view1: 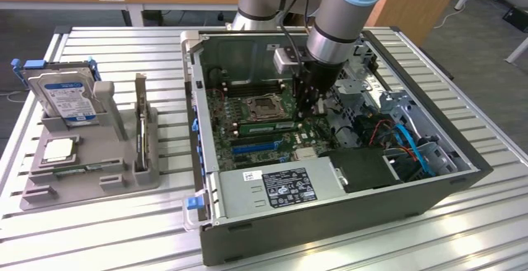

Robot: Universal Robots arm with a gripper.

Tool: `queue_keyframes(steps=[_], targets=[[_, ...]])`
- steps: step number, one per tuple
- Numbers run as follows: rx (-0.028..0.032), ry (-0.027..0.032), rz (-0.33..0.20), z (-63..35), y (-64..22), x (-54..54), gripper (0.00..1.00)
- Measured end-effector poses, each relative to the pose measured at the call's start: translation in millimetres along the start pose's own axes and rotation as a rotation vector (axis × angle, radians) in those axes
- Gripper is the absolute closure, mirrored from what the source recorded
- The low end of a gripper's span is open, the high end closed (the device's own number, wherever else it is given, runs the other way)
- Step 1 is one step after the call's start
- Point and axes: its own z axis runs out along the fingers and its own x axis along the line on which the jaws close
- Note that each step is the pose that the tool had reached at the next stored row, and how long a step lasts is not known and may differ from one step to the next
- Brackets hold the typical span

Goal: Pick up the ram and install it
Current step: 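Press down the ram until it locks into place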

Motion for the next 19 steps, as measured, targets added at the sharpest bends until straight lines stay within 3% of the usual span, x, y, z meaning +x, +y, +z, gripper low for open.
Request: queue_keyframes(steps=[14, 19], targets=[[0.0, -0.0001, 0.0, 1.2, -0.1, 0.0, 0.89], [0.0, -0.0001, 0.0, -4.2, 0.2, -0.2, 0.89]])
